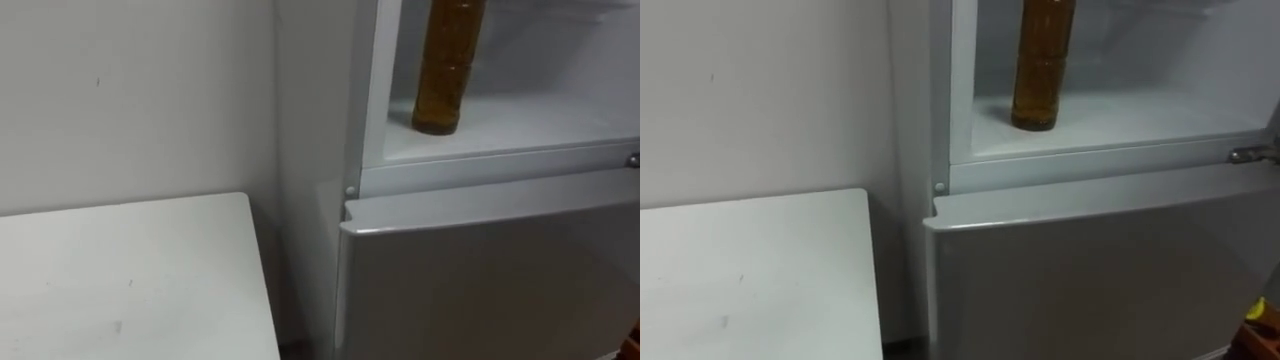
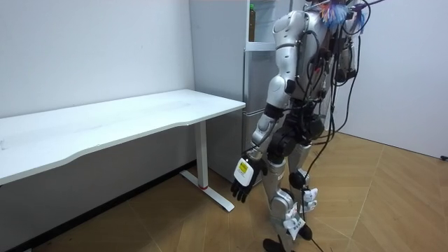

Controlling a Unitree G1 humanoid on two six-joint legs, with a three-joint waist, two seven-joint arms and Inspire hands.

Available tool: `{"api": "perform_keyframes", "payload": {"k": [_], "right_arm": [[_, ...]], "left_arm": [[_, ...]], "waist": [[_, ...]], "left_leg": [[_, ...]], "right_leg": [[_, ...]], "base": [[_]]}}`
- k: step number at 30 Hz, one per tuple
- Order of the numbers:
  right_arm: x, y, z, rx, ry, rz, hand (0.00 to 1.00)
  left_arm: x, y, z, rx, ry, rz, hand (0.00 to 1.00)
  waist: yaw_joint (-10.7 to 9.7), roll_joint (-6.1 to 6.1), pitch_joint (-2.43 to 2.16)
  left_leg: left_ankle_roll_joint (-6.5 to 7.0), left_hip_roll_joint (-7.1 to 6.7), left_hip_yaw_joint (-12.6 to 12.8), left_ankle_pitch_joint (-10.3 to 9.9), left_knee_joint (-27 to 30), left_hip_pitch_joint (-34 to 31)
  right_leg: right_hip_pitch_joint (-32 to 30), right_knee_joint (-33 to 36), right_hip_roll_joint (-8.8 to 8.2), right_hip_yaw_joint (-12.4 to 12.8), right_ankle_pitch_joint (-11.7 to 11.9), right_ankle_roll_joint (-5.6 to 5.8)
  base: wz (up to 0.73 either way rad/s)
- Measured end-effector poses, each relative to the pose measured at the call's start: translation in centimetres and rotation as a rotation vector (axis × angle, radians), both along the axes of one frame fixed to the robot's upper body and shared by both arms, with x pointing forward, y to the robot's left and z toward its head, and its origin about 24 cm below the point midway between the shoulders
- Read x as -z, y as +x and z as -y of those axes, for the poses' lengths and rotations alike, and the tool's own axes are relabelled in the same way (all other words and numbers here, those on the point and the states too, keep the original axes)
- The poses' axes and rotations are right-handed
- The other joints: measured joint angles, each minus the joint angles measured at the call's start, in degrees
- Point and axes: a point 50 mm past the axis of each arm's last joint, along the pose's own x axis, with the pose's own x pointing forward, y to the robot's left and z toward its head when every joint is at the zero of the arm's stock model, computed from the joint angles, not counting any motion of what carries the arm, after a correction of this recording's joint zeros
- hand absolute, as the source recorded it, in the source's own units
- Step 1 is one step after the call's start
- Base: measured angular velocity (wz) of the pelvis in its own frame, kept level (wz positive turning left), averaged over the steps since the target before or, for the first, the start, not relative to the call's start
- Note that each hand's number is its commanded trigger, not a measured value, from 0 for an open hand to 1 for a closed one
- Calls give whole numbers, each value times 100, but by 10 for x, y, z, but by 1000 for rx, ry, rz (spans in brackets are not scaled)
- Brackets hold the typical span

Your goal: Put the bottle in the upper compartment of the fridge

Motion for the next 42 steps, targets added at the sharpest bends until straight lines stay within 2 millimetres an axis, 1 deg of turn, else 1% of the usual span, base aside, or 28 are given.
{"api": "perform_keyframes", "payload": {"k": [5, 9, 13, 16, 24, 26, 29, 30, 32, 34, 37, 39, 42], "right_arm": [[1, 8, -16, -86, -36, -16, 0], [2, 12, -23, -149, -47, -20, 0], [2, 15, -27, -205, -61, -20, 0], [1, 16, -28, -221, -67, -16, 0], [-1, 17, -30, -251, -78, -11, 0], [-1, 18, -30, -264, -78, -9, 0], [-1, 18, -30, -275, -80, -9, 0], [-1, 18, -30, -277, -81, -9, 0], [-1, 19, -31, -287, -87, -10, 0], [-1, 20, -32, -310, -99, -14, 0], [0, 21, -35, -335, -109, -21, 0], [2, 23, -42, -366, -128, -31, 0], [2, 24, -49, -405, -122, -14, 0]], "left_arm": [[0, 1, 2, 18, 5, -4, 0], [1, 1, 3, 26, 4, -6, 0], [1, 2, 2, 26, 15, -2, 0], [0, 2, 2, 25, 18, -1, 0], [0, 2, 1, 25, 24, 0, 0], [0, 2, 1, 25, 24, 0, 0], [0, 2, 1, 23, 24, -2, 0], [0, 2, 1, 24, 23, -2, 0], [0, 3, 1, 28, 19, -1, 0], [1, 6, 2, 36, 4, 4, 0], [2, 8, 5, 53, -14, 5, 0], [3, 12, 8, 85, -23, 4, 0], [3, 19, 10, 114, -25, 13, 0]], "waist": [[121, -5, -2], [232, -22, -2], [264, -29, 0], [282, -26, -2], [272, 13, -23], [275, 12, -21], [292, -8, 2], [298, -2, 10], [305, 4, 12], [363, 23, 27], [378, 31, 30], [389, 46, 36], [395, 49, 32]], "left_leg": [[0, 8, -1, 0, 33, -37], [1, 8, 0, 0, 45, -43], [1, 14, -1, 0, 42, -89], [1, 21, -1, 1, 42, -126], [0, 48, 2, 1, 41, -150], [-1, 53, 2, 2, 42, -150], [-2, 58, 4, 2, 45, -138], [-3, 59, 1, 2, 49, -128], [-3, 68, 2, 2, 73, -128], [-4, 75, 18, 2, 89, -131], [-5, 77, 36, 2, 90, -105], [-6, 82, 35, 1, 92, -120], [-9, 88, 37, 0, 90, -162]], "right_leg": [[2, -16, -2, -22, 15, -1], [-16, -40, -11, -52, 23, 7], [0, -97, -30, -157, 26, 12], [4, -121, -29, -188, 33, 13], [46, -128, -27, -292, 50, 6], [49, -126, -26, -303, 51, 4], [65, -124, -22, -301, 53, 1], [80, -127, -21, -304, 53, 1], [87, -131, -22, -307, 54, -1], [85, -137, -13, -307, 62, -15], [92, -131, -10, -302, 59, -21], [83, -157, -8, -303, 56, -29], [14, -125, -6, -301, 66, -53]], "base": [[3], [6], [13], [7], [2], [0], [0], [0], [0], [-4], [-7], [-11], [-10]]}}
